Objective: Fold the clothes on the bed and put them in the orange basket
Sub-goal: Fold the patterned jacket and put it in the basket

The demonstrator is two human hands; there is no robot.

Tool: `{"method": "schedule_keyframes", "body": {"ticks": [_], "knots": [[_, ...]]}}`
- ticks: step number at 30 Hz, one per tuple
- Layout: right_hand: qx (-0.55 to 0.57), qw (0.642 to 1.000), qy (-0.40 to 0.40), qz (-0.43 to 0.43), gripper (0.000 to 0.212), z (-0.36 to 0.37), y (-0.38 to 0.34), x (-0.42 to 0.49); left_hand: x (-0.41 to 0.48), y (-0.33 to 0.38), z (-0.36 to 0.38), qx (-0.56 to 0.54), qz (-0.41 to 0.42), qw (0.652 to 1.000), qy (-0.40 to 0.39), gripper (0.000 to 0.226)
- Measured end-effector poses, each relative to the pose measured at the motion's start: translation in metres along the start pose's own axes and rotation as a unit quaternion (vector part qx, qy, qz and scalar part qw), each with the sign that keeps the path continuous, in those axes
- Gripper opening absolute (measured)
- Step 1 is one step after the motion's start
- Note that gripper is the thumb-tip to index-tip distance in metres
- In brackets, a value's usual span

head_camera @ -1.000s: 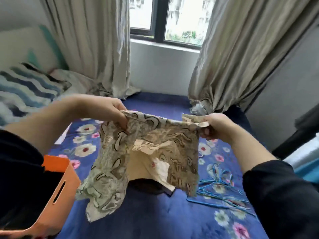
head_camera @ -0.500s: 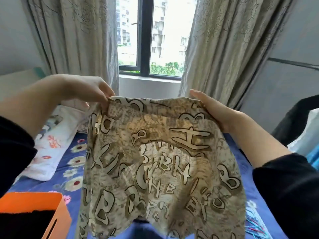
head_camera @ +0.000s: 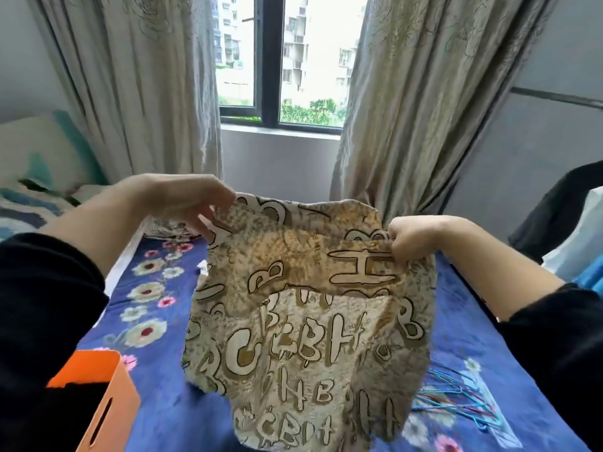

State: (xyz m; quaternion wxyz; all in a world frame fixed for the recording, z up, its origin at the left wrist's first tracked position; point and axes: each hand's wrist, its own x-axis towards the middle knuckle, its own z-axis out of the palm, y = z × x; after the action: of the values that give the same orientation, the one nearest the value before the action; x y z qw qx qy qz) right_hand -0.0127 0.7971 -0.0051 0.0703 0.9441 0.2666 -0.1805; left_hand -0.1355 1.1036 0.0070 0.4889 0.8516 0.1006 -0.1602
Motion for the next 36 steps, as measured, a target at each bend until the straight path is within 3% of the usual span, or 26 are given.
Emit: {"method": "schedule_keyframes", "body": {"ticks": [2, 5, 8, 11, 13, 15, 17, 19, 22, 26, 29, 31, 34, 36], "knots": [[0.003, 1.000, 0.024, 0.016, 0.021, -0.001, 0.002, 0.009, 0.004, -0.001, 0.003, 0.051, 0.026, 0.998, 0.006, 0.012], [0.010, 0.996, 0.056, 0.070, 0.021, -0.001, 0.009, 0.025, 0.019, -0.003, 0.002, 0.209, 0.019, 0.975, 0.079, 0.008], [0.052, 0.983, 0.139, 0.112, 0.007, 0.009, 0.016, 0.051, 0.039, -0.006, -0.002, 0.247, 0.003, 0.958, 0.142, 0.010], [0.039, 0.963, 0.218, 0.154, 0.032, 0.014, 0.019, 0.081, 0.068, -0.005, -0.007, 0.318, -0.003, 0.927, 0.198, 0.017], [0.084, 0.957, 0.207, 0.182, 0.032, 0.010, 0.020, 0.101, 0.090, -0.005, -0.015, 0.377, -0.041, 0.897, 0.227, 0.016], [0.217, 0.945, 0.164, 0.181, 0.030, 0.005, 0.024, 0.118, 0.105, -0.003, -0.020, 0.392, -0.079, 0.874, 0.277, 0.021], [0.420, 0.881, 0.147, 0.158, 0.032, -0.005, 0.027, 0.136, 0.123, 0.000, -0.030, 0.306, -0.058, 0.881, 0.356, 0.020], [0.545, 0.800, 0.219, 0.121, 0.029, -0.018, 0.025, 0.144, 0.133, 0.005, -0.039, 0.153, 0.010, 0.893, 0.423, 0.019], [0.504, 0.765, 0.397, 0.062, 0.021, -0.035, 0.023, 0.143, 0.141, 0.018, -0.041, -0.055, 0.138, 0.868, 0.473, 0.014], [0.337, 0.786, 0.517, -0.025, 0.014, -0.038, 0.030, 0.131, 0.127, 0.028, -0.038, -0.101, 0.303, 0.771, 0.551, 0.020], [0.274, 0.789, 0.549, -0.032, 0.017, -0.021, 0.040, 0.131, 0.115, 0.008, -0.034, -0.055, 0.359, 0.728, 0.581, 0.017], [0.249, 0.800, 0.545, -0.042, 0.016, -0.005, 0.043, 0.129, 0.108, -0.014, -0.021, -0.048, 0.368, 0.741, 0.560, 0.018], [0.258, 0.836, 0.481, -0.054, 0.010, 0.032, 0.041, 0.123, 0.096, -0.050, 0.011, -0.029, 0.332, 0.797, 0.503, 0.023], [0.258, 0.861, 0.437, -0.044, 0.019, 0.063, 0.040, 0.122, 0.092, -0.084, 0.029, 0.017, 0.305, 0.837, 0.454, 0.028]]}}
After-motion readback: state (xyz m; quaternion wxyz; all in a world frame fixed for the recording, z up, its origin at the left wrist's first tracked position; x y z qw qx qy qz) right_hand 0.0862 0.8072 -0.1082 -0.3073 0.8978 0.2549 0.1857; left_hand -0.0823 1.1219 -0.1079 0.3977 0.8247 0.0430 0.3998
